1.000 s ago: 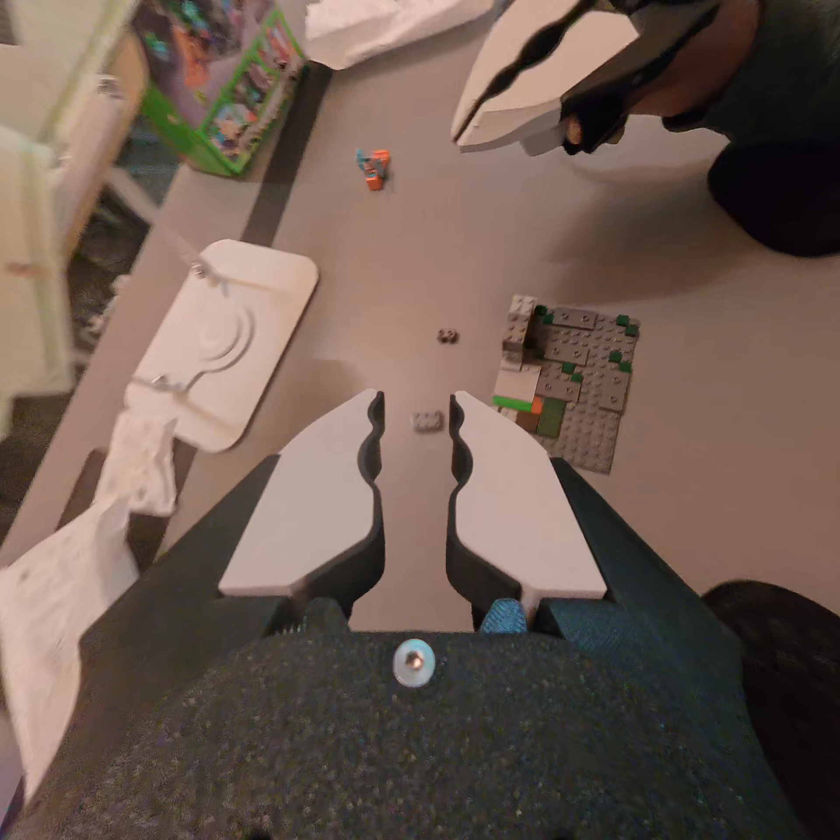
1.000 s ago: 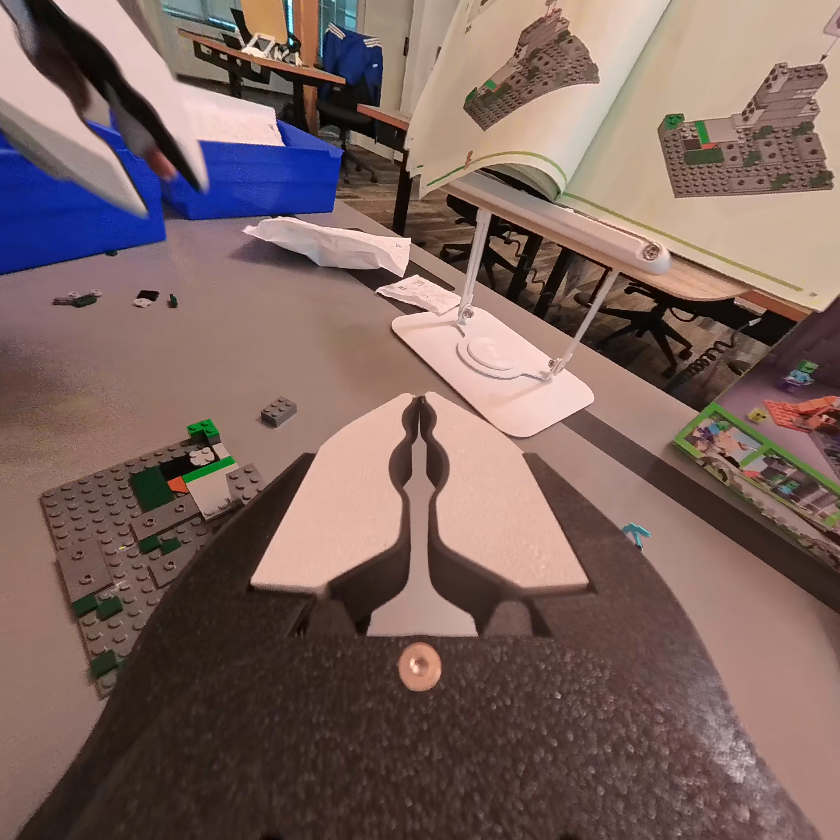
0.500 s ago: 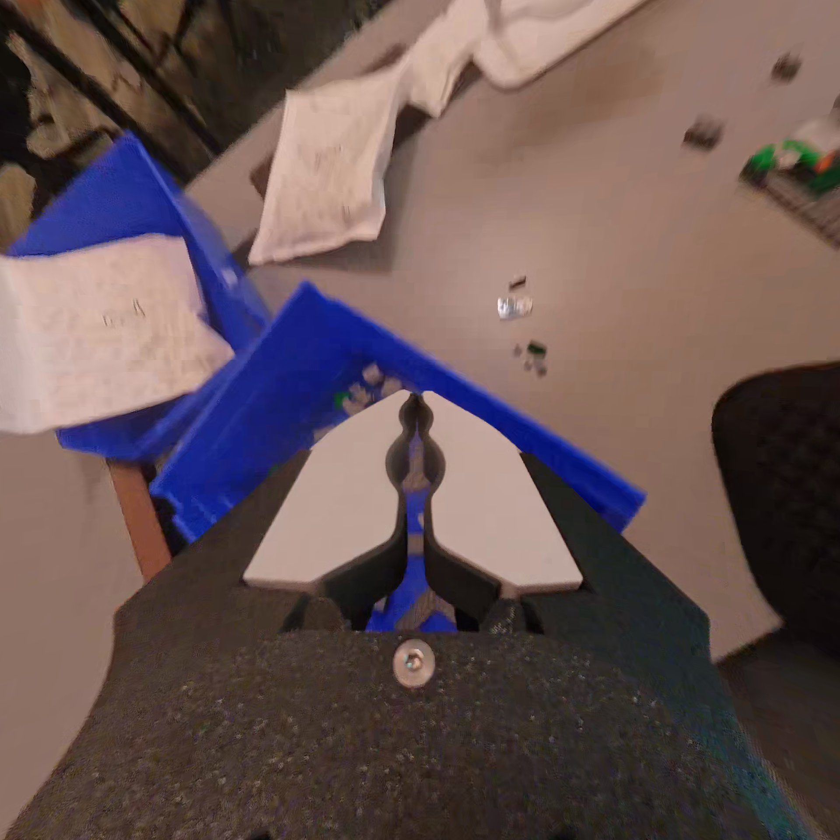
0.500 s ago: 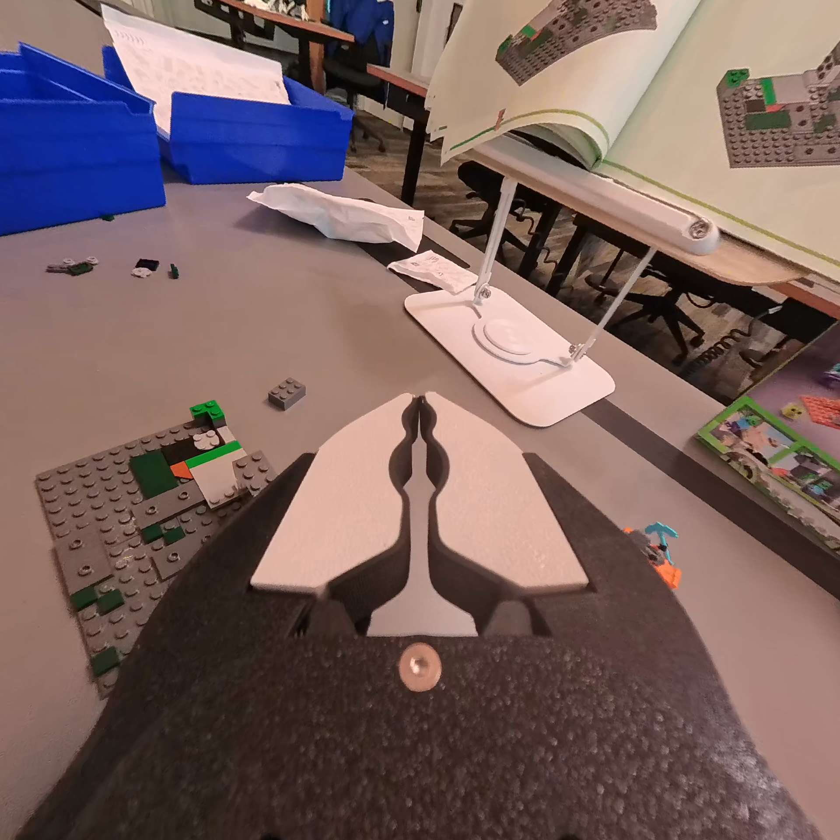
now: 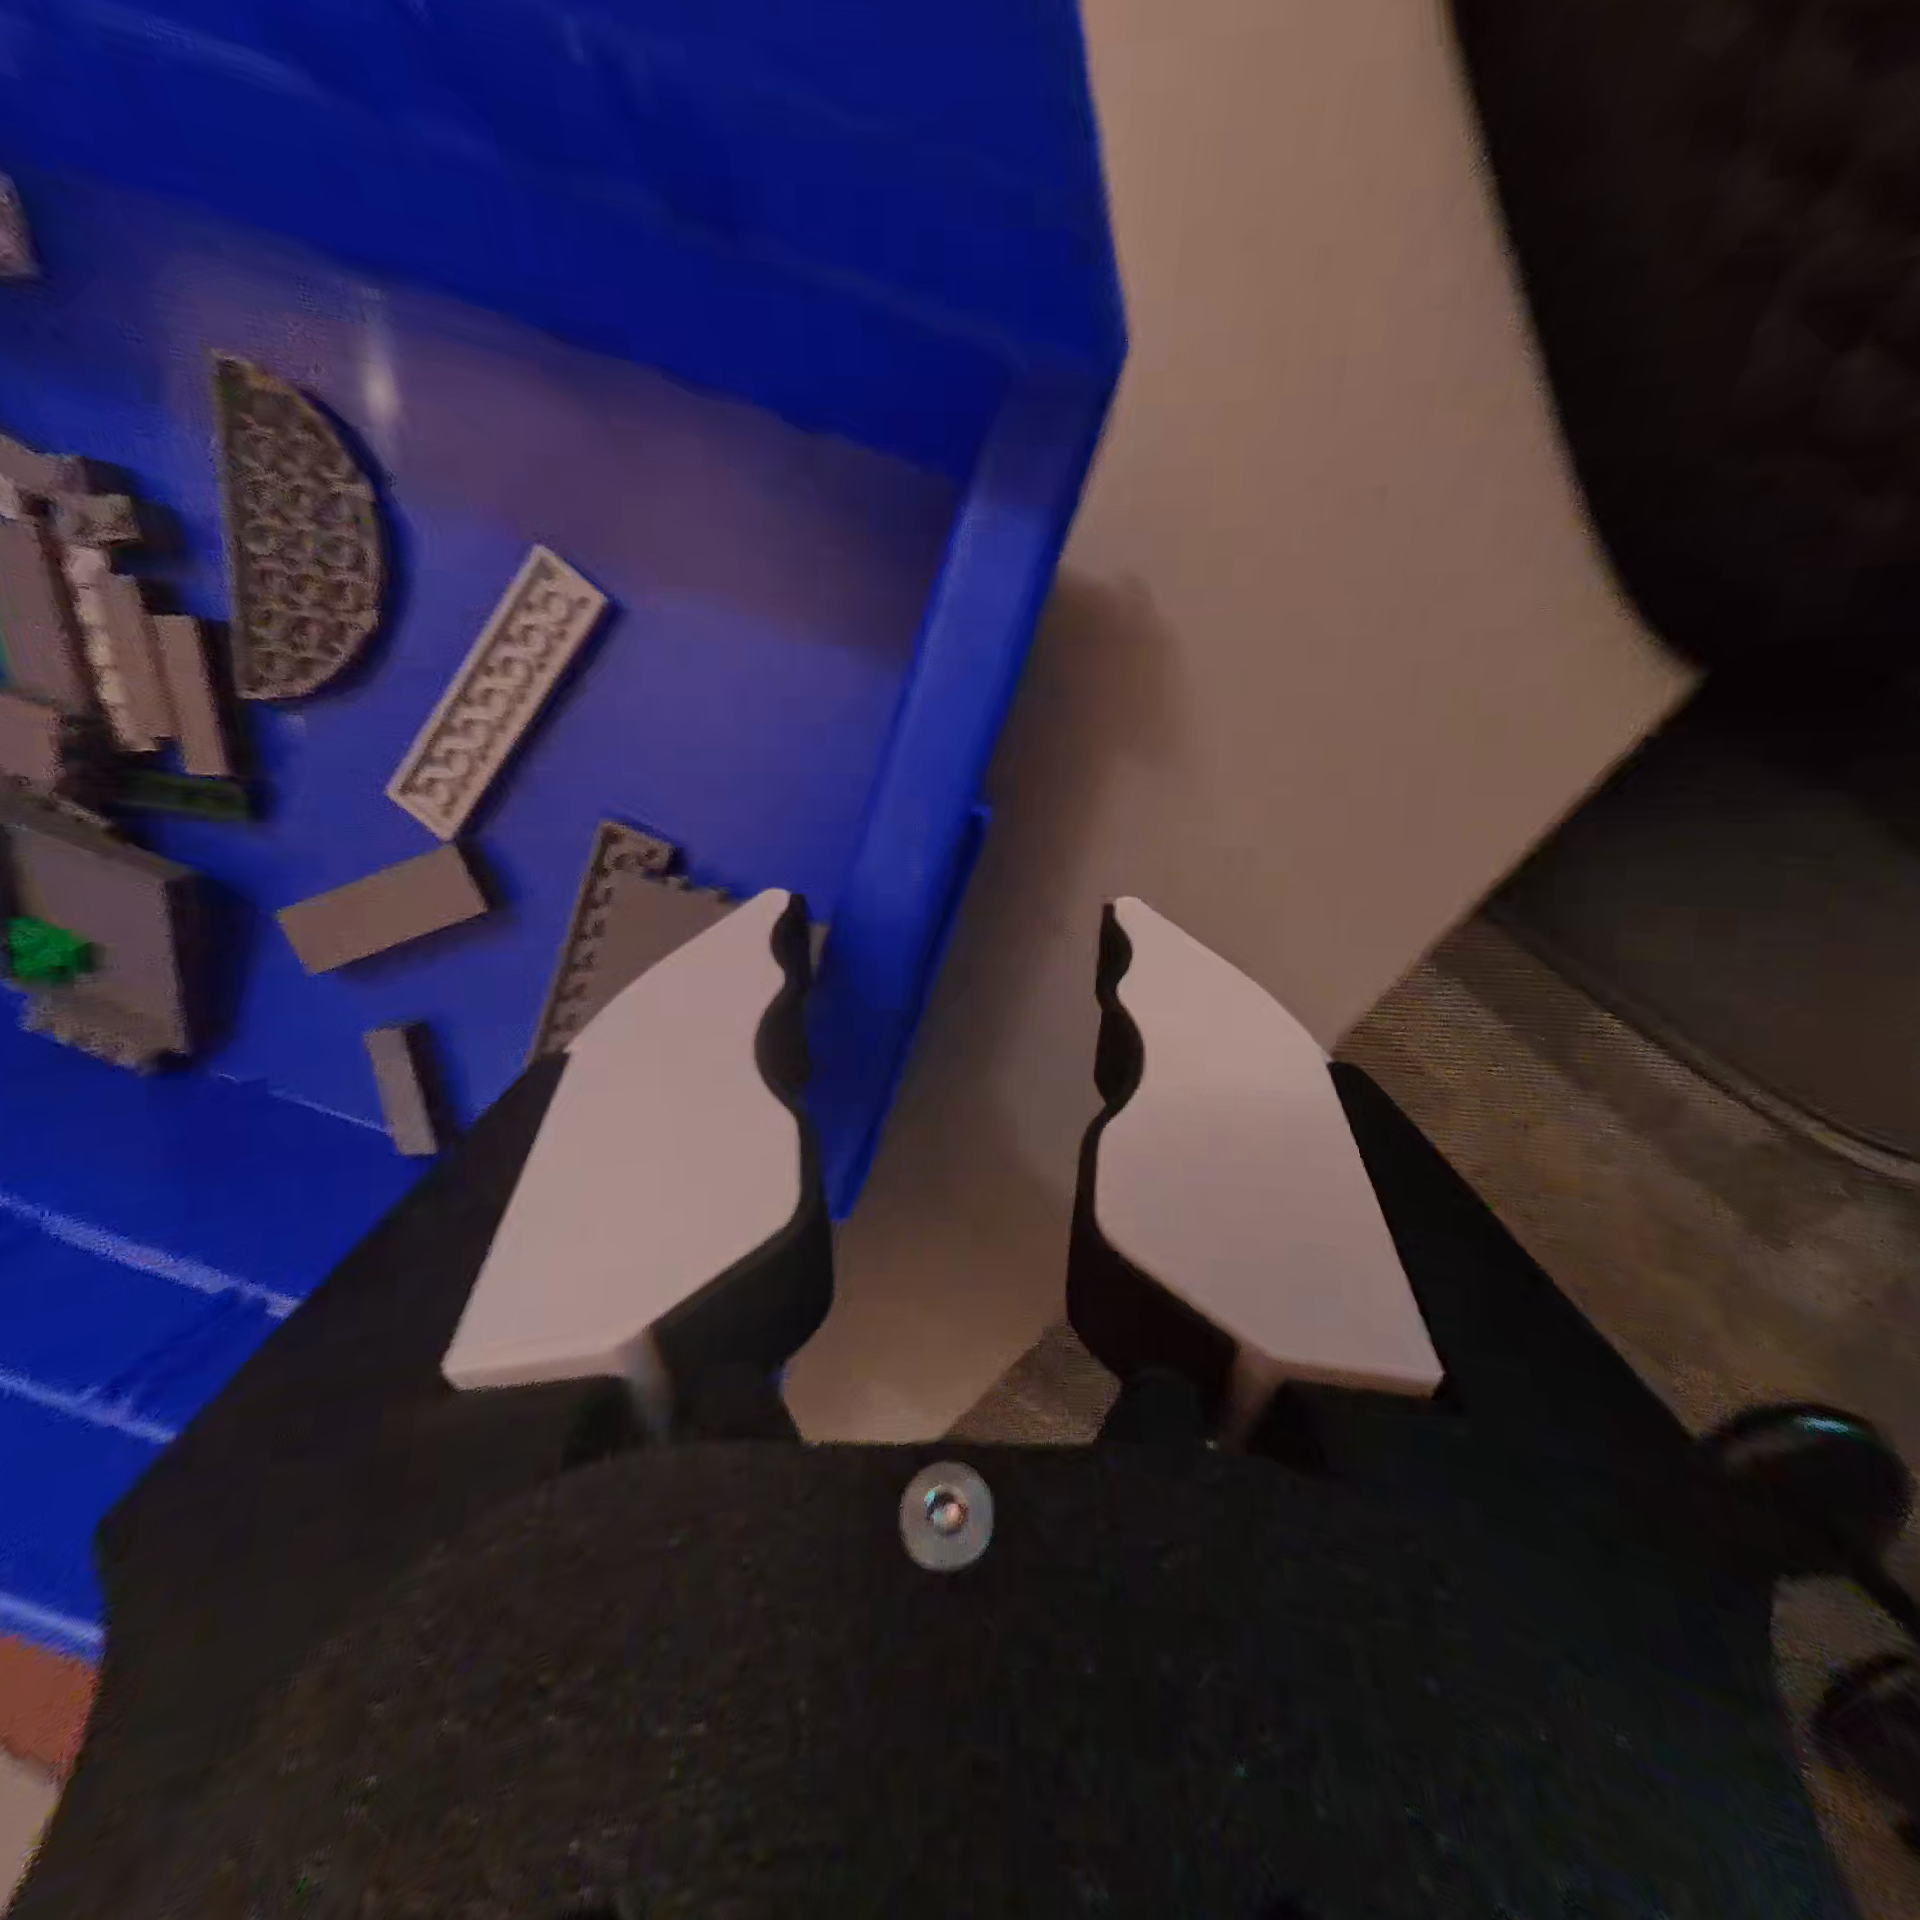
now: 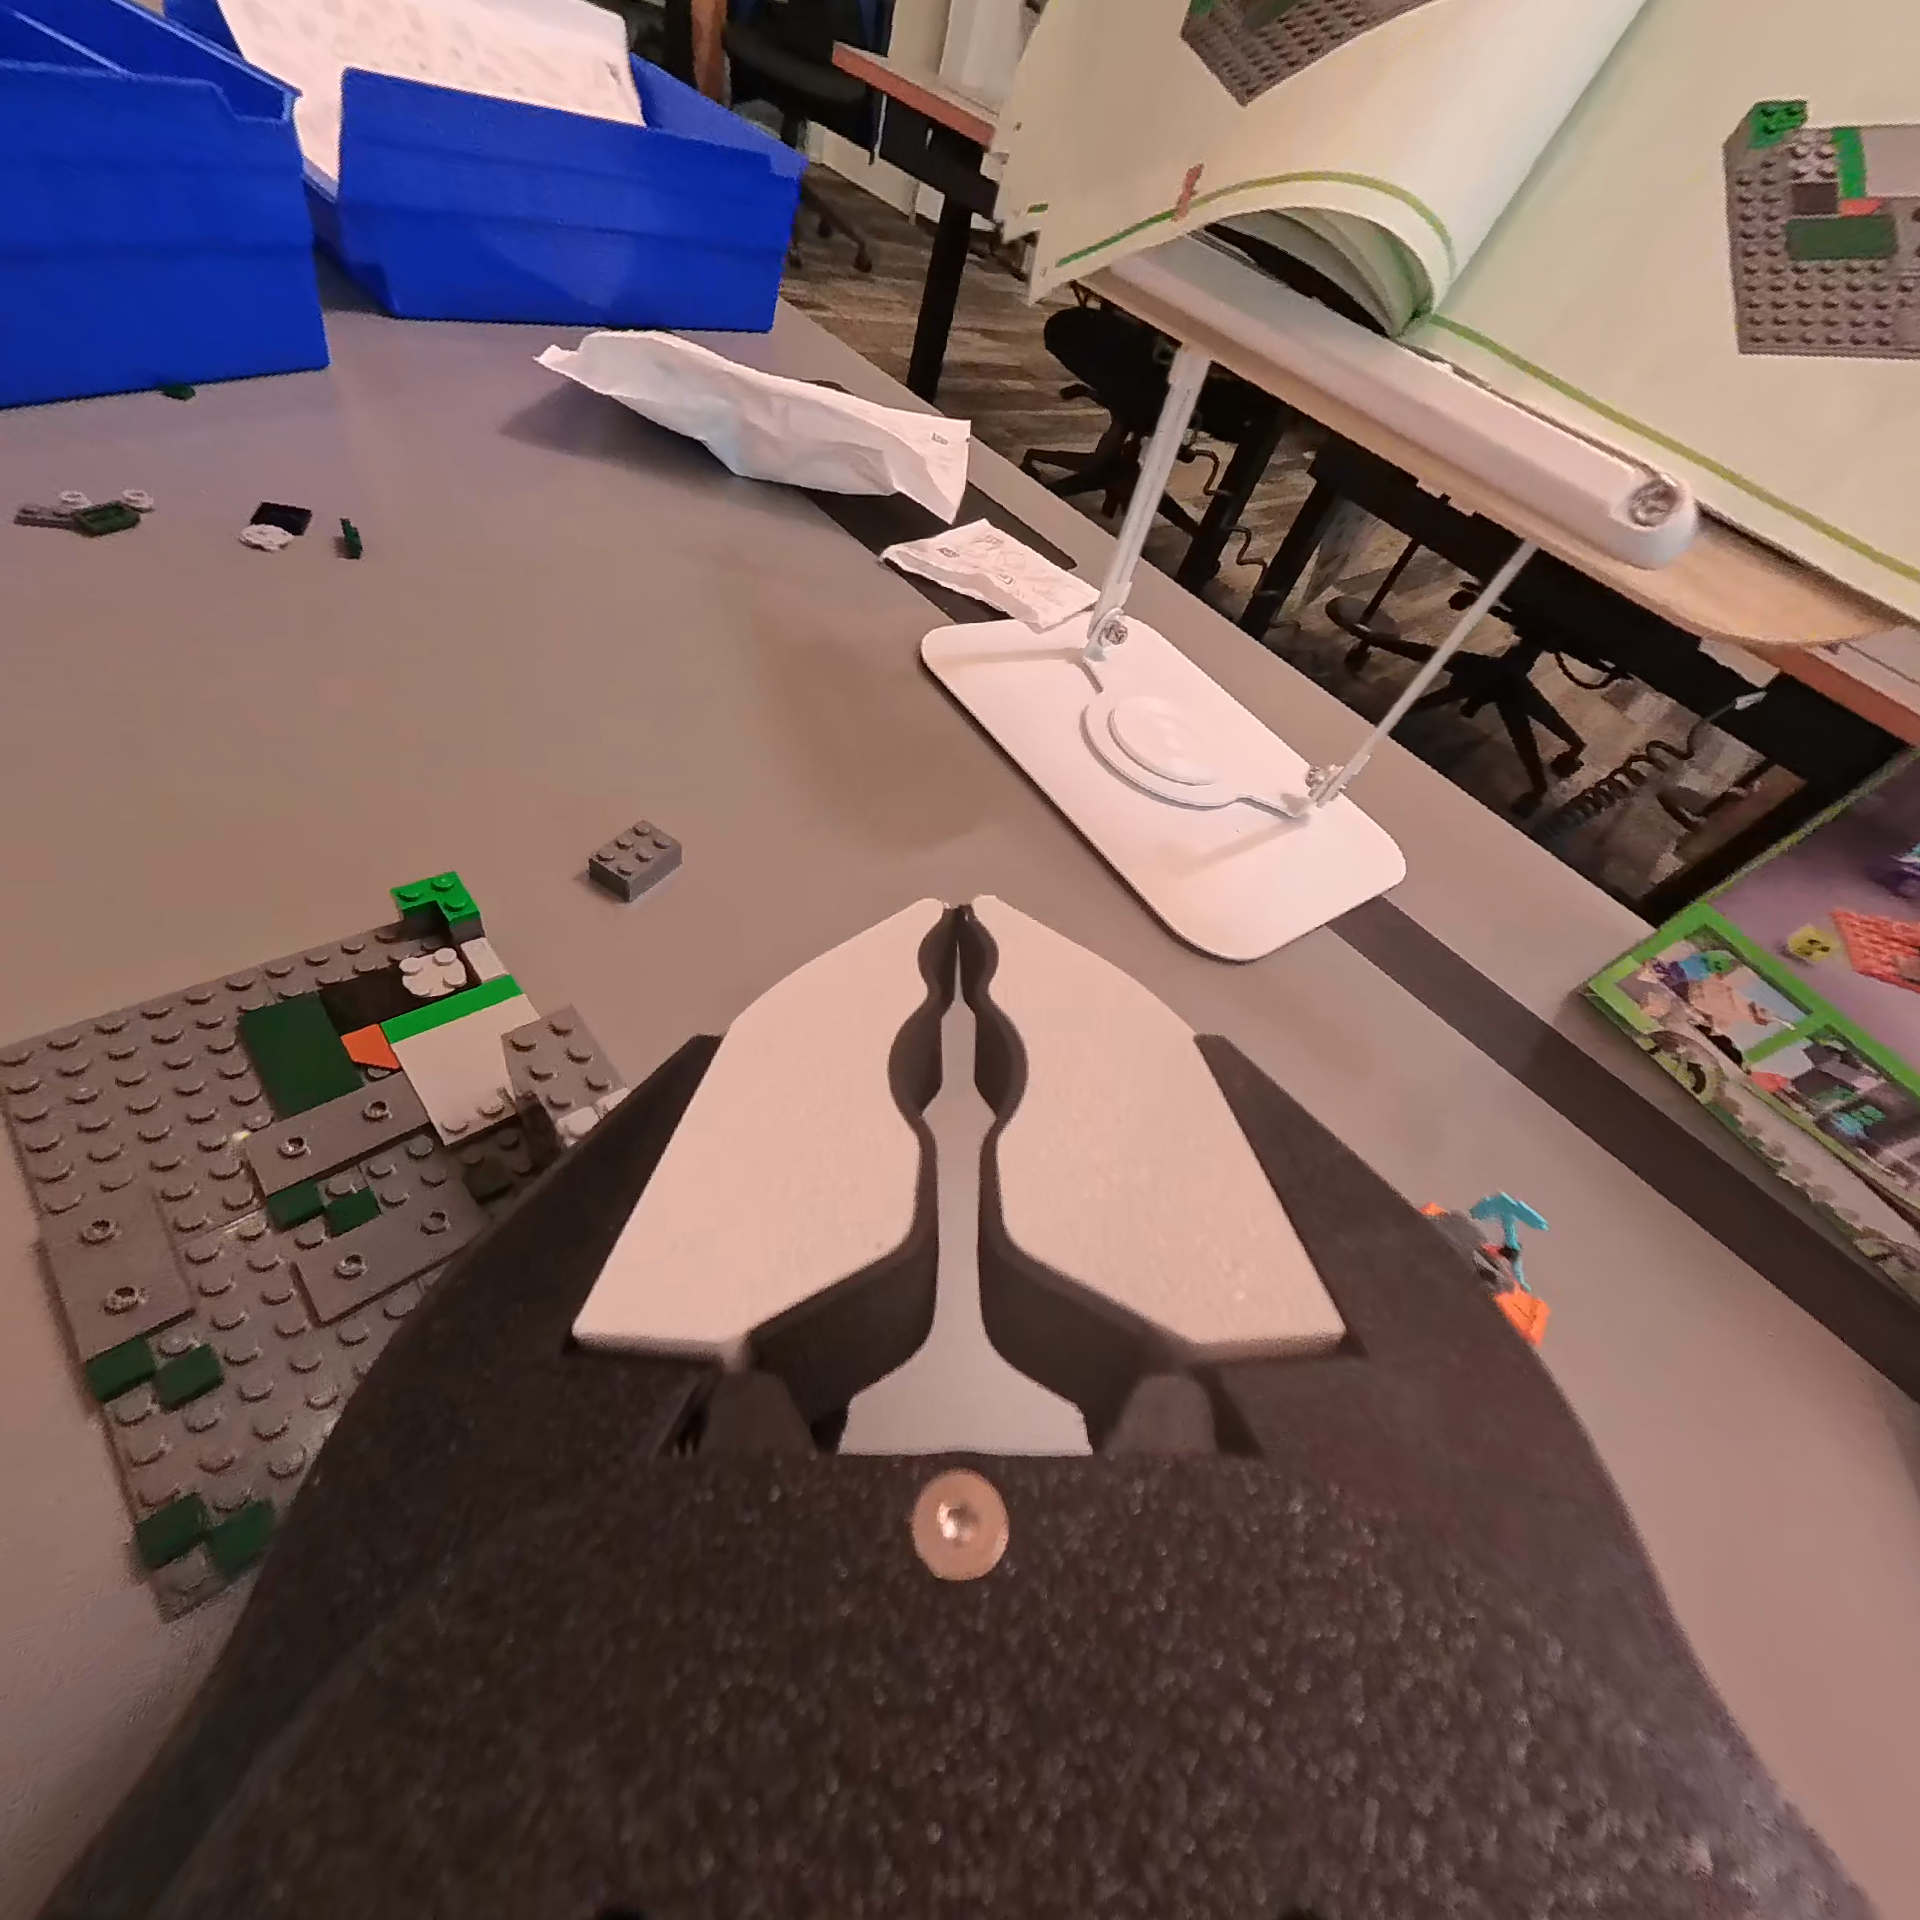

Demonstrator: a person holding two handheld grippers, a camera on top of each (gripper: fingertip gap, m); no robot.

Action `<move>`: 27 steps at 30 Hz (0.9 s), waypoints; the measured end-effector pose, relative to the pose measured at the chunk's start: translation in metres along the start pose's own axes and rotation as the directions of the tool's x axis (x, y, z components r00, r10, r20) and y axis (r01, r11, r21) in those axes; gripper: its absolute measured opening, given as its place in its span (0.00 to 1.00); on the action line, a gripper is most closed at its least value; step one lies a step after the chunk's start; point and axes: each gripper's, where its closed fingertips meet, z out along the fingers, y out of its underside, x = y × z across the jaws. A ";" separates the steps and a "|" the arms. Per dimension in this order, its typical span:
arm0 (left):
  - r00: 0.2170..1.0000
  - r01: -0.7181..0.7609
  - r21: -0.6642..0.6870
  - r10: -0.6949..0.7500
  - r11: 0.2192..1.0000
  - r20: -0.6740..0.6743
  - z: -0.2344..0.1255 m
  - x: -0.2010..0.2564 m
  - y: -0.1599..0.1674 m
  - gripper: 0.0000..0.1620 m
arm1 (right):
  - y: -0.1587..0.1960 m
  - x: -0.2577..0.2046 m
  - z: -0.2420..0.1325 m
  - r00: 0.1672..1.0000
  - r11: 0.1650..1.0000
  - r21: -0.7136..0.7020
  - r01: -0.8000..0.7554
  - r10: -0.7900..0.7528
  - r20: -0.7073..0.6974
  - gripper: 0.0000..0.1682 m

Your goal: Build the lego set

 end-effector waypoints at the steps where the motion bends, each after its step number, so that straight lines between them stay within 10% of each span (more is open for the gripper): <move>1: 0.999 -0.010 -0.011 0.010 1.000 0.046 0.002 -0.004 0.000 0.29 | 0.000 -0.002 0.001 1.000 1.000 -0.002 0.006 -0.006 0.004 0.00; 12: 0.930 0.040 -0.100 -0.001 0.994 0.368 0.016 -0.005 -0.051 0.17 | 0.007 -0.005 0.011 1.000 0.999 -0.033 0.012 -0.012 0.014 0.00; 27: 0.914 0.011 0.045 -0.029 0.999 0.406 0.006 0.004 -0.118 0.16 | 0.011 -0.006 0.010 1.000 1.000 -0.030 -0.001 0.002 0.029 0.00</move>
